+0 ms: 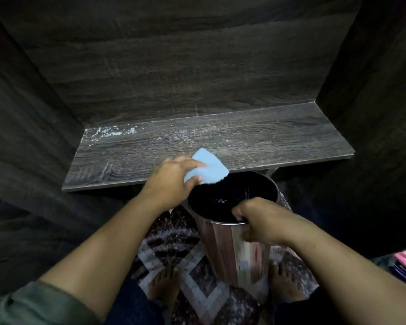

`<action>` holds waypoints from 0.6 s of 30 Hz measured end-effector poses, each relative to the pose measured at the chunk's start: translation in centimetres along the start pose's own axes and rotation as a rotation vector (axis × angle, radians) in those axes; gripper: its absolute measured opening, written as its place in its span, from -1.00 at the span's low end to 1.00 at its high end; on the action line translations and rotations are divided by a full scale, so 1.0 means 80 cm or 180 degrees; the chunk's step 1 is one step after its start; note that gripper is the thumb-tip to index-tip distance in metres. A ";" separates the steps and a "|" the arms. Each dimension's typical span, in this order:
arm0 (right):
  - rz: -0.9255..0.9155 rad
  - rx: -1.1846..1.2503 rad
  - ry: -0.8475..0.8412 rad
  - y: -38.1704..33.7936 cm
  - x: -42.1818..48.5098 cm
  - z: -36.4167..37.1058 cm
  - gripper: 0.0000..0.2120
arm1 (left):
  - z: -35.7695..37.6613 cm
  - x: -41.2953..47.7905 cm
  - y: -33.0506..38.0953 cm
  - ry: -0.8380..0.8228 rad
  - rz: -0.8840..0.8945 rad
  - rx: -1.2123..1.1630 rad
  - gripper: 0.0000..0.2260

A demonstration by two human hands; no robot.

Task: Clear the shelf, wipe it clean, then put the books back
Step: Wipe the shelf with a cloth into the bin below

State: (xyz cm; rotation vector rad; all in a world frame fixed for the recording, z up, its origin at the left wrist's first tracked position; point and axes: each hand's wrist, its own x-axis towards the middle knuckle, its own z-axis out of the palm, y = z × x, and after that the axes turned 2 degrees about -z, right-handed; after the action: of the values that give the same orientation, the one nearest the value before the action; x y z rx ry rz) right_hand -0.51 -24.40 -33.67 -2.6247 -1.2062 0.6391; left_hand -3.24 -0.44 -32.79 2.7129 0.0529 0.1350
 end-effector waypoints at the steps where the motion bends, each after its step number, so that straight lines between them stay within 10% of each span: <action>1: -0.0023 0.0016 0.0000 -0.003 0.002 -0.001 -0.72 | 0.000 -0.002 -0.003 -0.0060 0.0008 0.0080 -0.70; 8: -0.0080 0.0043 -0.0055 -0.020 0.024 -0.003 -0.72 | -0.020 -0.005 -0.020 -0.0108 0.0161 -0.0273 -0.71; 18: -0.0250 0.0002 -0.0131 -0.044 0.055 0.004 -0.71 | -0.057 0.077 -0.116 0.1782 -0.1421 0.0342 -0.59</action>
State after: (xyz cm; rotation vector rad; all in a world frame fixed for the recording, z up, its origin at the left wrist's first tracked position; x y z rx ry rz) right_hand -0.54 -18.79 -34.09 -2.5612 -1.3131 0.6821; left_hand 2.22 10.24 -31.93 2.6025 0.8360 0.7629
